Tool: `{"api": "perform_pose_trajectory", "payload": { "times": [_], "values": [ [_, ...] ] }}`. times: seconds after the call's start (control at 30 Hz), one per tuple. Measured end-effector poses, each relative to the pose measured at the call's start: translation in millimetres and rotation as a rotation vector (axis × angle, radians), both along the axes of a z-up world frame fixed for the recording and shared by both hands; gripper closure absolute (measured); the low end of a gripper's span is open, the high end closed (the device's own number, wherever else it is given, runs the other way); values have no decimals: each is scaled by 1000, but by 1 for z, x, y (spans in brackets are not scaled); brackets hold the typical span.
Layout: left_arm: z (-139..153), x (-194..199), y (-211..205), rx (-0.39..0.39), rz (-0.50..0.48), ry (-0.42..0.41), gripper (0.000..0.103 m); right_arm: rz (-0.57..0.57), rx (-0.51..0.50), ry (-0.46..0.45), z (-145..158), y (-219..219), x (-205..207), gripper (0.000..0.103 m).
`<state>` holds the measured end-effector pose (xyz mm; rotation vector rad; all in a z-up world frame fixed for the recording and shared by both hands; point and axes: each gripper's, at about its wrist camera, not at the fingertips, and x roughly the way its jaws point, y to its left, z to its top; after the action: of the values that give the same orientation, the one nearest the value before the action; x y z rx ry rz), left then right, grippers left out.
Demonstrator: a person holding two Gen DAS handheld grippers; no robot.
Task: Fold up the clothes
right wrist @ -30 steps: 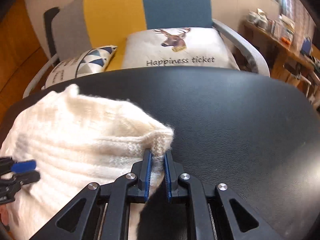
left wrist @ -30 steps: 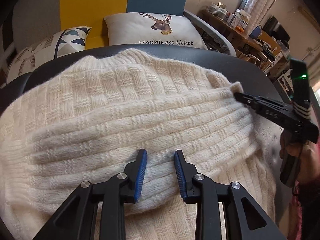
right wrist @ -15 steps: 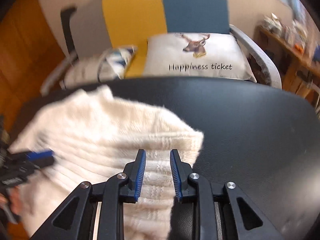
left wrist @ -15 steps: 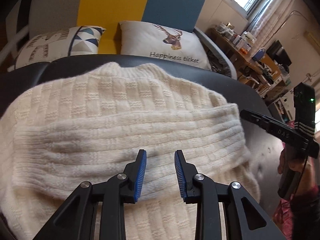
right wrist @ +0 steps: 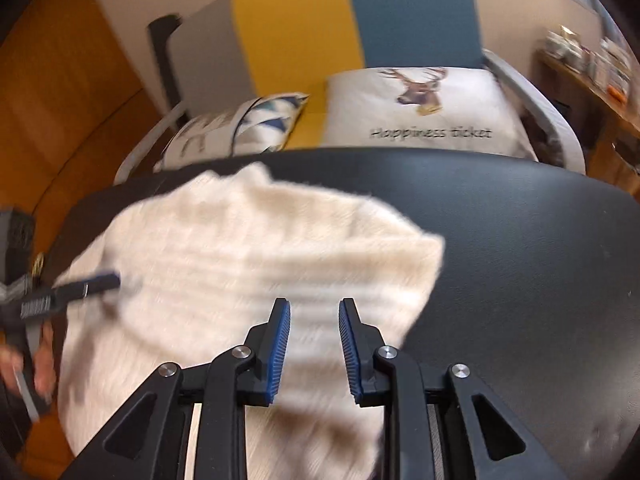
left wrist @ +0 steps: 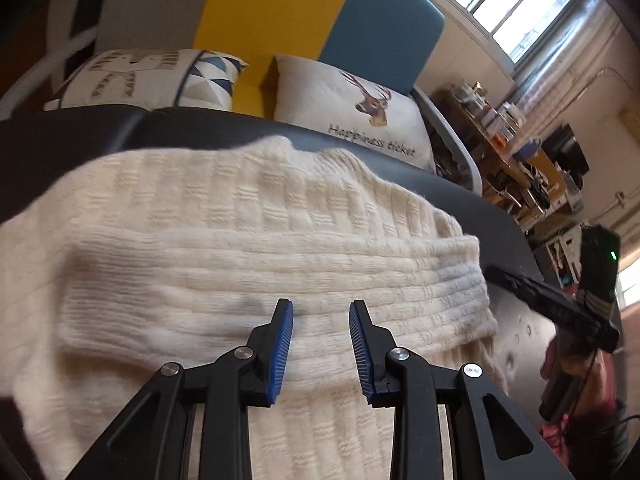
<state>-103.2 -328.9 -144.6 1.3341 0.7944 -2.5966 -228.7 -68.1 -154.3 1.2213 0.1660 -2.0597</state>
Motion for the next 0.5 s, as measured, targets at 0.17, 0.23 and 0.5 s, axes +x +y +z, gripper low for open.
{"api": "perform_pose_trajectory", "payload": {
  "times": [0.17, 0.23, 0.5],
  "values": [
    [-14, 21, -35, -27, 80, -50, 73, 23, 143, 19, -23, -18, 27, 79],
    [-25, 21, -48, -9, 91, -82, 73, 2, 205, 31, -35, -21, 28, 79],
    [-16, 34, -55, 36, 135, -55, 73, -71, 189, 39, -27, -17, 36, 79]
  ]
}}
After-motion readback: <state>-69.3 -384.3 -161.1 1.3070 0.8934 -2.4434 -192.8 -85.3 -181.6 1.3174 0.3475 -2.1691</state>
